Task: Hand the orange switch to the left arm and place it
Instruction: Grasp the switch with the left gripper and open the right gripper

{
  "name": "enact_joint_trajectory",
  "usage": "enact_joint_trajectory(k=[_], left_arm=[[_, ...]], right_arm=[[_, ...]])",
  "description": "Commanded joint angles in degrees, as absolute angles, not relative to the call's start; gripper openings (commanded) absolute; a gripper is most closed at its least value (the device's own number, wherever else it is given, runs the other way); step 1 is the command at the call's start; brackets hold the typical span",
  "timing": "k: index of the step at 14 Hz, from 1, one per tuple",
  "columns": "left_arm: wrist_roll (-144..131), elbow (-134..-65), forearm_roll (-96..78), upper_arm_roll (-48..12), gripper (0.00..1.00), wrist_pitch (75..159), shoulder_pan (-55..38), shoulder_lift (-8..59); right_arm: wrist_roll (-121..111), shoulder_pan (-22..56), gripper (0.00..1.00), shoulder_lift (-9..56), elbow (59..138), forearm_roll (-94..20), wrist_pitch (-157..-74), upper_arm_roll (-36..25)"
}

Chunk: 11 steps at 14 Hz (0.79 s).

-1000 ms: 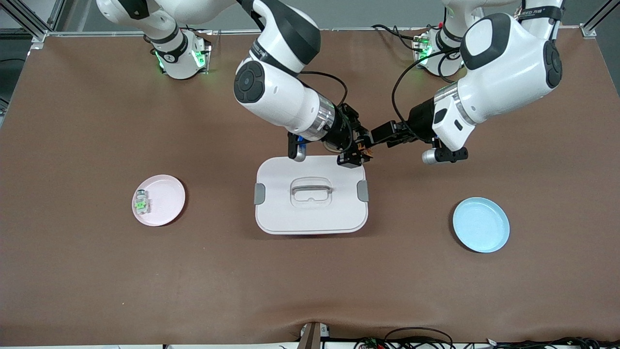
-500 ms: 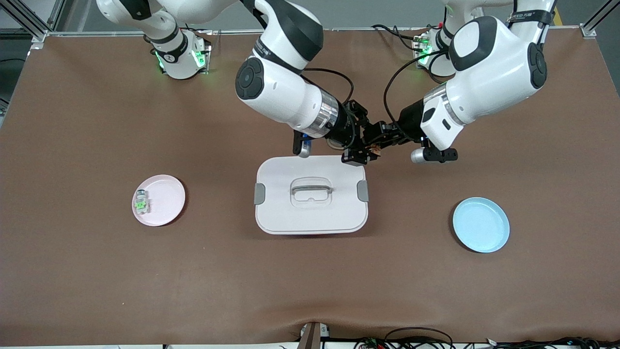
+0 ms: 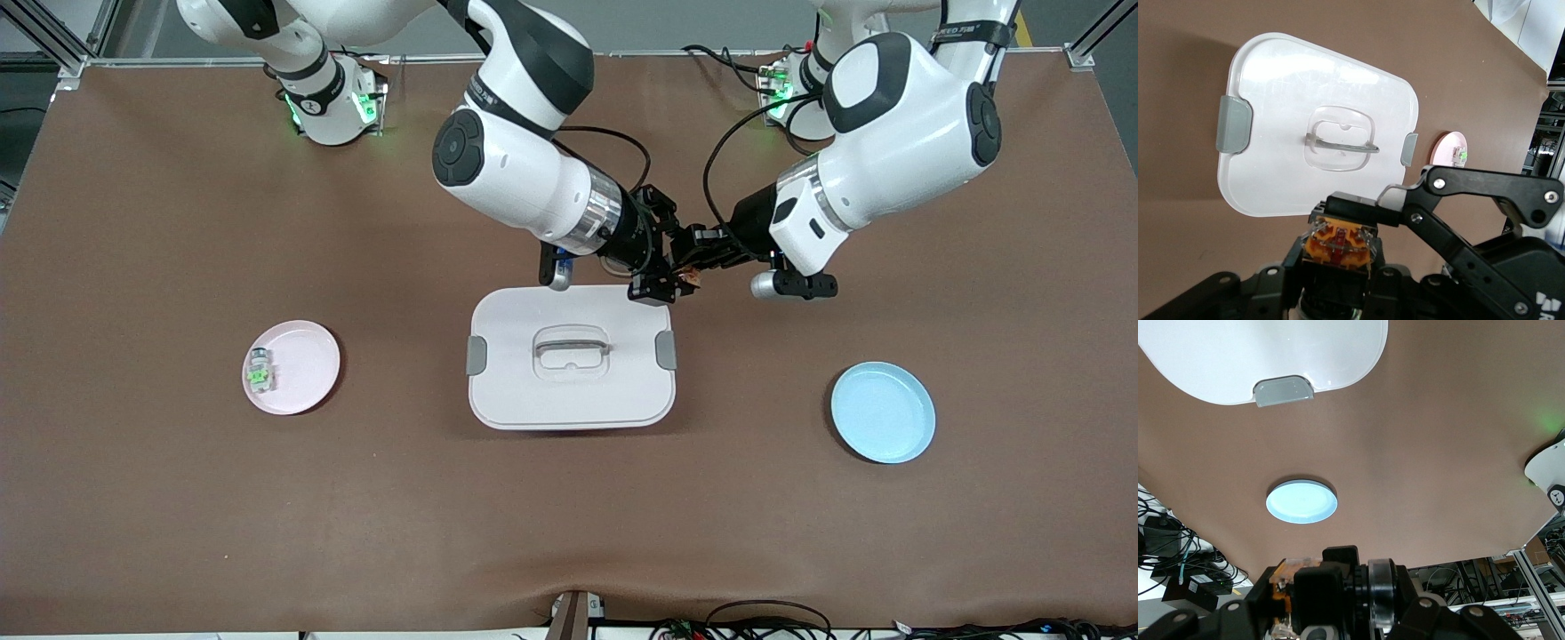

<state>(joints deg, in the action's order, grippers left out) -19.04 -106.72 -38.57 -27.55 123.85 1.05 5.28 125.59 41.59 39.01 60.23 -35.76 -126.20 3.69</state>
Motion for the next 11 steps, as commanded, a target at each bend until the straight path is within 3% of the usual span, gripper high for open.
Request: enact_joint_trajectory(k=[1,2,3,8,11], left_arm=[[-18.8,-106.8,-35.4,-27.9,0.00,124.2,1.6,4.4],[-18.9,-106.6,-32.9,-27.9,0.00,124.2,1.7,4.3],[-18.9,-106.5,-31.1,-27.7,0.00,124.1,1.8,4.3],[-19.0,-106.1,-22.2,-27.4,0.00,122.6,2.8,4.5],[-17.9,-105.7,-19.4,-27.3,0.00,119.5,4.1,4.5]], right_arm=[[126.6,41.4,0.00,40.6,57.6,-36.5,-126.3,4.2],[126.0,41.9,0.38,40.6,57.6,-36.4,-126.3,3.8],[125.5,42.1,0.99,40.6,57.6,-36.3,-126.4,3.8],[124.1,41.8,1.00,40.4,57.6,-35.6,-125.8,3.5],[111.3,41.2,1.00,39.6,57.7,-30.2,-119.6,3.4]])
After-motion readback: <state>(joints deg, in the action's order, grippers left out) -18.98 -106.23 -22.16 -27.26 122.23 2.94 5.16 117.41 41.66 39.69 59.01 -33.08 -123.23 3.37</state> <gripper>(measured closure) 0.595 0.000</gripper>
